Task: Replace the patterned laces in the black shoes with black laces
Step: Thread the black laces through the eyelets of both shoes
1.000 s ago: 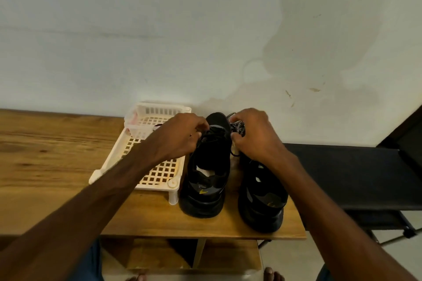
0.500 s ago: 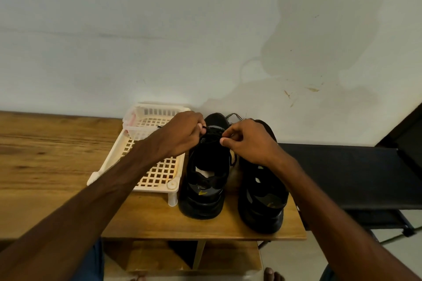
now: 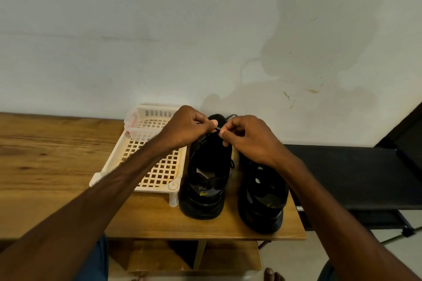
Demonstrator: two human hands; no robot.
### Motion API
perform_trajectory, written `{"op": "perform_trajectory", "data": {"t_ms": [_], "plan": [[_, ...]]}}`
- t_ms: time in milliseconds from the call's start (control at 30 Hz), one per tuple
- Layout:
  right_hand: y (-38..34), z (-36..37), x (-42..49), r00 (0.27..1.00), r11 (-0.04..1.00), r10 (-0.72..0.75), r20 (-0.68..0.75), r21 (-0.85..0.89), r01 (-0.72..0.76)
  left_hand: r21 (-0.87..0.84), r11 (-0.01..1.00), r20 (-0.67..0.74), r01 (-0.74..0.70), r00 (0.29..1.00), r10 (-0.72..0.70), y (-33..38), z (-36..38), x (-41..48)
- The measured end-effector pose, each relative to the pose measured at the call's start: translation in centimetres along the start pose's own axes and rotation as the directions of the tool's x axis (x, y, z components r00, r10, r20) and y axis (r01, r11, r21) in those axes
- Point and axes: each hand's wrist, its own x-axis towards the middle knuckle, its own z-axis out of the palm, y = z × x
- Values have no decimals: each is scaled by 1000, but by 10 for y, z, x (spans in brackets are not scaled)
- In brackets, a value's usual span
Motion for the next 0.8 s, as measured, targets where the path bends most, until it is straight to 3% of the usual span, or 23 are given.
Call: {"op": "perform_trajectory", "data": {"t_ms": [100, 167, 267, 333, 400, 633, 800], "plan": [[3, -2, 1, 1000, 997, 14, -21, 76, -12, -48, 998, 87, 40, 996, -35, 5, -3, -1], [7, 0, 5, 996, 997, 33, -80, 66, -27, -57, 998, 143, -5, 990, 13, 4, -5, -1], [10, 8, 12, 989, 998, 46, -140, 48, -39, 216, 965, 99, -149, 986, 130, -2, -4, -1], [10, 12, 15, 992, 998, 38, -122, 52, -32, 428, 876, 58, -224, 974, 221, -1, 0, -3], [10, 13, 19, 996, 996, 52, -75, 75, -47, 536, 800, 11, -271, 949, 314, 4, -1, -5], [10, 10, 26, 993, 984, 115, 23, 137, -117, 592, 683, -24, -429, 837, 547, 0, 3, -8], [9, 5, 34, 985, 982, 167, 39, 88, -169, 539, 694, 78, -478, 848, 524, -1, -1, -6]]}}
